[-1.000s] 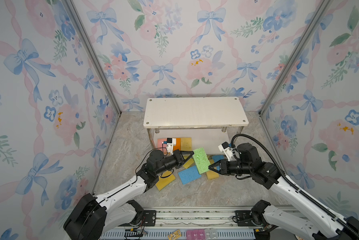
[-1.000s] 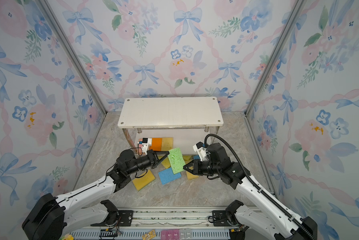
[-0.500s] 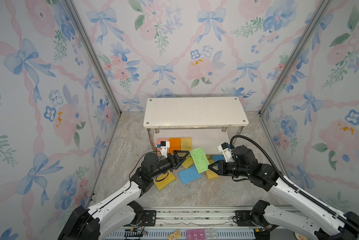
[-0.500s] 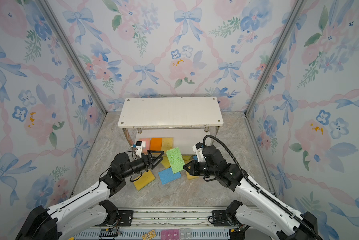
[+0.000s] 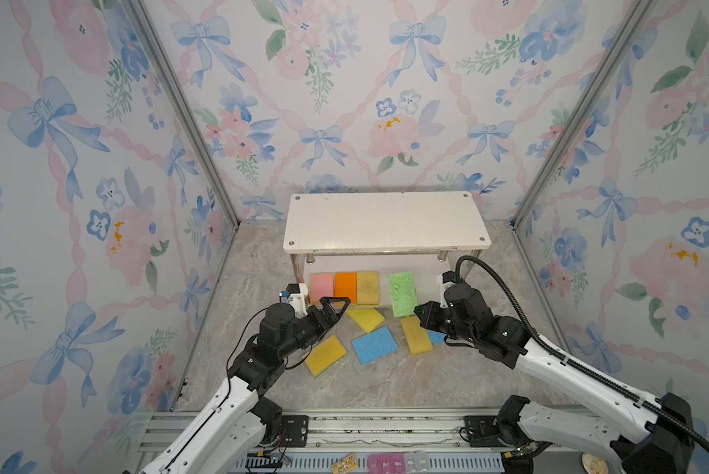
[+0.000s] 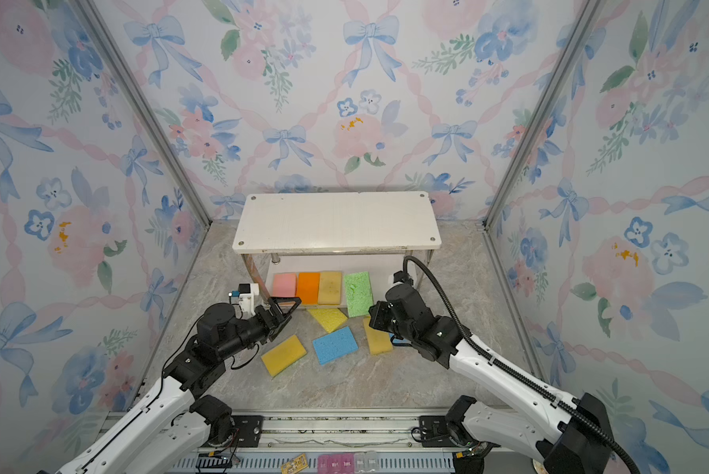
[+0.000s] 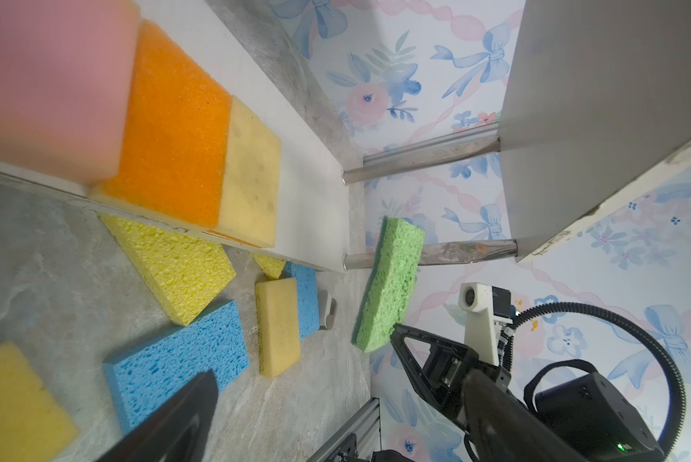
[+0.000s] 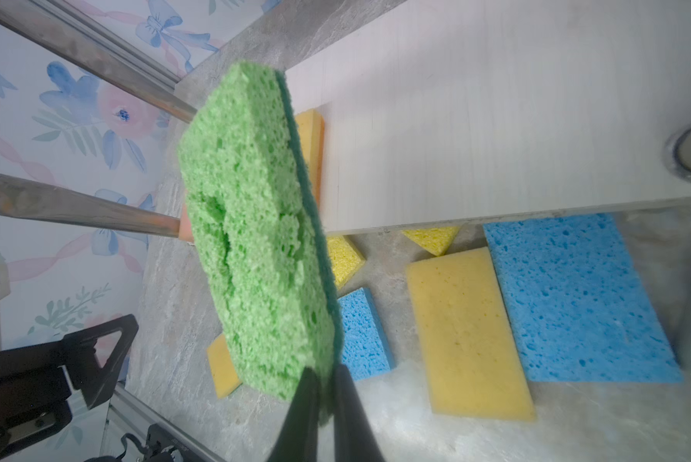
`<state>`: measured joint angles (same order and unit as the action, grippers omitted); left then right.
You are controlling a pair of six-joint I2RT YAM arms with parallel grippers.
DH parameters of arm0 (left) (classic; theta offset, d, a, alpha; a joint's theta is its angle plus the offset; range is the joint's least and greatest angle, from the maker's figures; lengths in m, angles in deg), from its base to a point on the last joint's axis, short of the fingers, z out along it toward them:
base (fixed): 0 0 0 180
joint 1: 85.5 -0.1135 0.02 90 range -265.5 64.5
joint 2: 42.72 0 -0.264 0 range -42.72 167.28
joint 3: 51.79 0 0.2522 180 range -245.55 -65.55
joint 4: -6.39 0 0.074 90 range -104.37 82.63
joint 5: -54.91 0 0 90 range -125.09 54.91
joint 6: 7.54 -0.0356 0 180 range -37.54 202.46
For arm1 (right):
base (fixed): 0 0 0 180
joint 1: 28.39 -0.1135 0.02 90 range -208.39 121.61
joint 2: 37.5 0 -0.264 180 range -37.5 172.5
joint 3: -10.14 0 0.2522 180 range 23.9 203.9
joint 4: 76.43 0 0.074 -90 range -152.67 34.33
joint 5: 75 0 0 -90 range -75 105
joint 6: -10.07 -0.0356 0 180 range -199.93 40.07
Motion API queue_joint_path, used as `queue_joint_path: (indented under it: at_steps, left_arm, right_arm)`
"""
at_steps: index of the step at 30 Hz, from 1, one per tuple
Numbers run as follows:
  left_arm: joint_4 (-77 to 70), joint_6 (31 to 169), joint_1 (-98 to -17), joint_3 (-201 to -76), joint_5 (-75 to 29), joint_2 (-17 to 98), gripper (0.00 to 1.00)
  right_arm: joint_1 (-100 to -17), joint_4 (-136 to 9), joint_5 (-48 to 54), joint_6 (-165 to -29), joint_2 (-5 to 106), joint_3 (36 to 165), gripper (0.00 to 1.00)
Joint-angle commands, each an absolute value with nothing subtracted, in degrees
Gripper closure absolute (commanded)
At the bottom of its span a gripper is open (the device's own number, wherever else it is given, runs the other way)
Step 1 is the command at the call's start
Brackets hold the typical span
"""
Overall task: Arrange cleaning sponges on a shelf
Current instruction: Place the cleaning sponge at the shelf.
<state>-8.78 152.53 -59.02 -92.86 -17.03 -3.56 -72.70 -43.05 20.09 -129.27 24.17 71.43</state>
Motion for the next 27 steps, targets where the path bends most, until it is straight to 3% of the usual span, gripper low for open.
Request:
queue_joint_path:
  at_steps: [1, 27]
  left_arm:
    - [-11.5, 150.1, -60.0, -93.2, -15.4, -4.6, 0.02]
    - [-20.0, 145.9, -68.2, -94.3, -9.4, -12.0, 0.02]
  right_arm:
    - [-72.6, -46.2, 24.9, -129.4, 26.1, 73.6, 0.89]
    - [-67.5, -56.4, 20.5, -131.8, 42.6, 75.0, 0.85]
